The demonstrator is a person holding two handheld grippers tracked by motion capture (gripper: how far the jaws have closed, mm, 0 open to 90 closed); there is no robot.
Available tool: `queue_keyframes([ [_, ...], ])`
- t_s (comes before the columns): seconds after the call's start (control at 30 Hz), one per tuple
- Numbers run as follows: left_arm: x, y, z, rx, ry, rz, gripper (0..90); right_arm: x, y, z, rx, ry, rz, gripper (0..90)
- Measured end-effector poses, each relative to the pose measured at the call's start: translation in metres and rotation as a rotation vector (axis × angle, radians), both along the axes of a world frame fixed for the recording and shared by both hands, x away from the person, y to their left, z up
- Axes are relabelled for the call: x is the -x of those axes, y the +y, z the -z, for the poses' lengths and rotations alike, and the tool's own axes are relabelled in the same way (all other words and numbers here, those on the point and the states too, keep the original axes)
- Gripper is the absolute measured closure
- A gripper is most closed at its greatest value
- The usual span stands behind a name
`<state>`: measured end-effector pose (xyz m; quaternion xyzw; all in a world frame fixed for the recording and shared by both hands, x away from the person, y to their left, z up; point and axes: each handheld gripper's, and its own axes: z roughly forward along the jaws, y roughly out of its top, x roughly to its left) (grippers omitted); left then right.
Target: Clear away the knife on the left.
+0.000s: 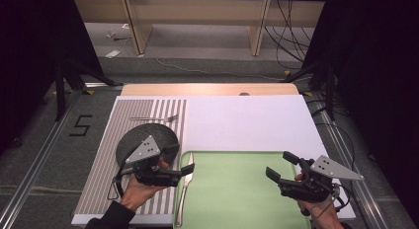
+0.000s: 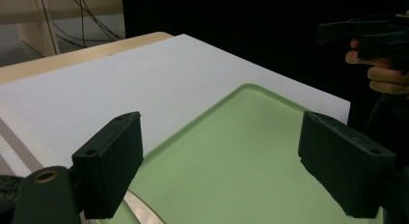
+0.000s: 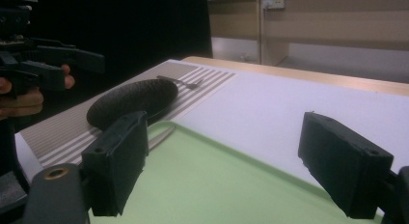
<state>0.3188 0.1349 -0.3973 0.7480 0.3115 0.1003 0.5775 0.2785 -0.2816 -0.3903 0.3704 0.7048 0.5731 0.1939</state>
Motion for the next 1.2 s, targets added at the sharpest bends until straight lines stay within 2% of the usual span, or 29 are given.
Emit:
queue_keyframes([
  [0.1,0.003,0.002,-0.001,-0.002,-0.003,0.003,15.7,0.000,-0.001,0.000,-0.021,0.016,-0.007,18.9],
  [0.3,0.004,0.009,0.004,-0.031,-0.002,-0.005,15.7,0.000,0.000,0.000,-0.016,0.012,-0.008,18.9],
  [0.53,0.007,0.013,0.004,-0.004,0.005,-0.010,15.7,0.001,0.001,0.000,-0.012,0.008,-0.011,18.9],
  [0.8,0.014,0.015,0.004,-0.014,-0.015,-0.013,15.7,0.001,0.001,0.000,-0.012,0.009,-0.017,18.9],
  [1.2,0.025,0.024,0.006,0.001,-0.035,-0.040,15.7,0.002,0.003,0.000,-0.007,0.010,-0.024,18.9],
])
